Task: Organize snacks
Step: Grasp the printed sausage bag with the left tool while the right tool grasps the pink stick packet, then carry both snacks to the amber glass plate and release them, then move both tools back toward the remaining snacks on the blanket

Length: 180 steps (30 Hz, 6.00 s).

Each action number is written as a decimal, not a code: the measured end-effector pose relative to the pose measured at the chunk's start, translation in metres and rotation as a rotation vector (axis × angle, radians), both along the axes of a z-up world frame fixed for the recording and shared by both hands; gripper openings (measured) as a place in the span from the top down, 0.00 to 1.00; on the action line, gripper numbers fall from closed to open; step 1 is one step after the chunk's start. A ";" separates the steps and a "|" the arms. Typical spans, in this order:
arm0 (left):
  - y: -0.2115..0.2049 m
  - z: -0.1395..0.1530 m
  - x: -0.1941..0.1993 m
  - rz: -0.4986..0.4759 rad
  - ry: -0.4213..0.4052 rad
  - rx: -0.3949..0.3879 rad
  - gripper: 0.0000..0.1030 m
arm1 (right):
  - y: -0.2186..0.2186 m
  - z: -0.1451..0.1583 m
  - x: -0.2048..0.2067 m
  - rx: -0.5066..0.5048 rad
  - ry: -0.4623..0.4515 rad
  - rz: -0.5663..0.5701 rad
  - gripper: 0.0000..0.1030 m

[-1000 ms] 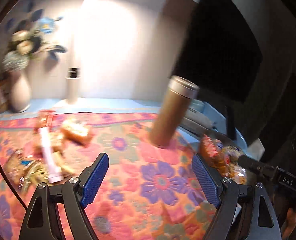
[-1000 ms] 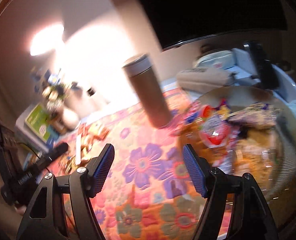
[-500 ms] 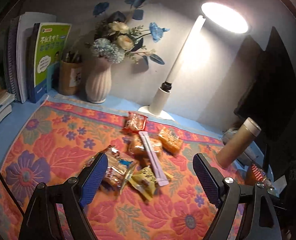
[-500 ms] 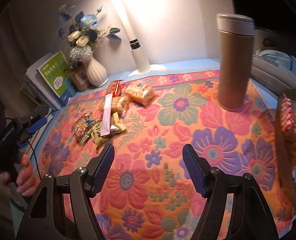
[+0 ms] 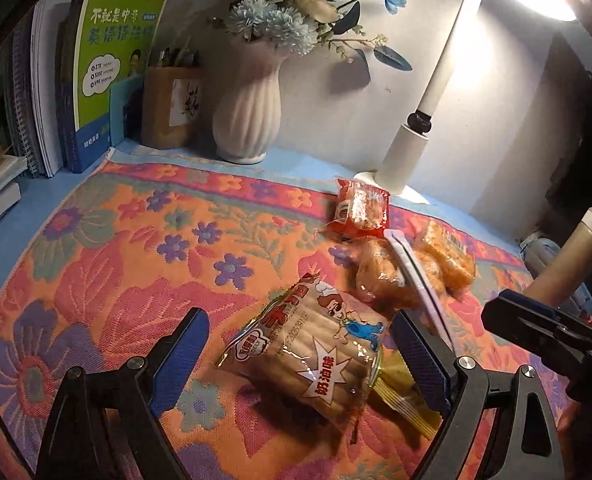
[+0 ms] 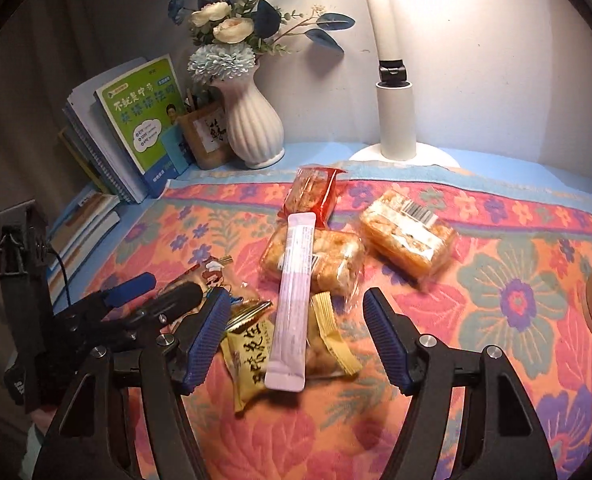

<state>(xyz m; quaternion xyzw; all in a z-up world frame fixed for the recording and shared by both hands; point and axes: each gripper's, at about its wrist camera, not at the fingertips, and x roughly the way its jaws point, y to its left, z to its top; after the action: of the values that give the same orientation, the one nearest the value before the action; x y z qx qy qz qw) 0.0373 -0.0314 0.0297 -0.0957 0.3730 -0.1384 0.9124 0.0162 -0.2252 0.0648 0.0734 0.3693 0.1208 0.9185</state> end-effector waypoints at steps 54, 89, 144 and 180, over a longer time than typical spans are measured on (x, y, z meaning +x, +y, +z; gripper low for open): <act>-0.016 0.004 -0.014 -0.064 -0.059 0.094 0.34 | -0.014 -0.033 0.006 0.059 0.033 -0.019 0.81; -0.035 -0.007 -0.010 -0.116 0.001 0.190 0.19 | -0.083 -0.052 -0.074 -0.076 0.135 -0.237 0.55; -0.445 0.134 -0.187 -0.784 -0.231 0.013 0.37 | -0.390 0.055 -0.329 0.175 -0.148 -0.926 0.80; -0.135 0.198 -0.151 -0.209 -0.371 -0.095 0.10 | -0.237 0.085 -0.241 0.118 -0.129 -0.546 0.45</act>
<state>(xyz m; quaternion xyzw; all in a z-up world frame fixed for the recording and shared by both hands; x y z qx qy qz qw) -0.1139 -0.1660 0.2273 -0.0723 0.1998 -0.2649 0.9406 -0.2245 -0.4622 0.1496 0.2155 0.2691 -0.1055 0.9327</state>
